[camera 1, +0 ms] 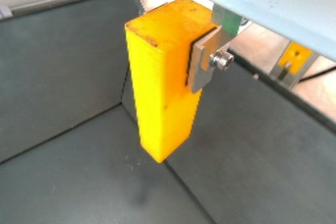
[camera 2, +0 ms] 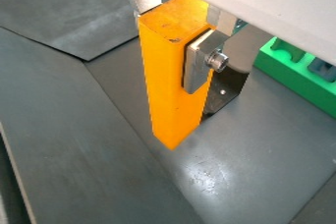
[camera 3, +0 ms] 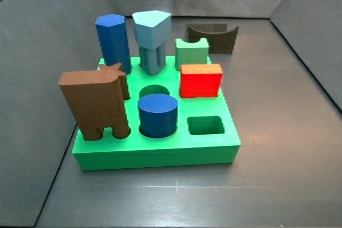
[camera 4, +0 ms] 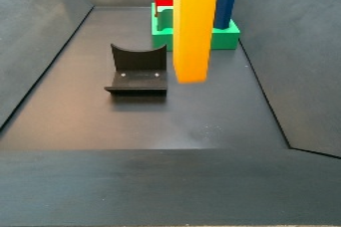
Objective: Pick up the rectangle object. Move up. Move to above the board. Insert the rectangle object.
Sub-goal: Move to above the board.
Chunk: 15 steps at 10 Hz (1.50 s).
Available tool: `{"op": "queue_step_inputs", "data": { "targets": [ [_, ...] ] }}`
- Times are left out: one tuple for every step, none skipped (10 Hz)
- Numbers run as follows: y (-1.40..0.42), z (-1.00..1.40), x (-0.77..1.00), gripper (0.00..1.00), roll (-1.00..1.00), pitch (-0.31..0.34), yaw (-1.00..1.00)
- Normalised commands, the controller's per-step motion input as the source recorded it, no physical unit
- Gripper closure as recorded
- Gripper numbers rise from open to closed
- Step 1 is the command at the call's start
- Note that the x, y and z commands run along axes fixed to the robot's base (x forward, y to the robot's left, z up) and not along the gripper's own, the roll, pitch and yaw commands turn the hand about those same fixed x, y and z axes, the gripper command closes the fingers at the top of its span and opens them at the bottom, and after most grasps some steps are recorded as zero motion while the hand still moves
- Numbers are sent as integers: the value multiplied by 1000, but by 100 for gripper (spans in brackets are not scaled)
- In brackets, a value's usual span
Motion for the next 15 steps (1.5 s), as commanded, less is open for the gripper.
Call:
{"op": "queue_step_inputs", "data": {
  "targets": [
    [23,1000,6,100,60,96,31],
    [14,867,8,100,55,97,31],
    [6,708,5,100,55,97,31],
    [2,497,8,100,57,96,31],
    [1,396,9,100,59,98,31],
    [-1000,-35,-88,100,-205,221,-716],
    [-1000,-53,-86,100,-194,199,-695],
    [-1000,-48,-93,100,-133,90,-450],
    [-1000,-47,-96,100,-89,22,-238],
    [-1000,-49,-98,100,-50,11,-123],
    [-1000,-48,-97,100,-33,4,-74],
    [-1000,-49,-98,100,-22,-6,-34],
    [-1000,-48,-100,100,-19,-14,-14],
    [-1000,-48,-102,100,-11,-26,-8],
    [-1000,-49,-104,100,-15,-30,-3]
  ]
}}
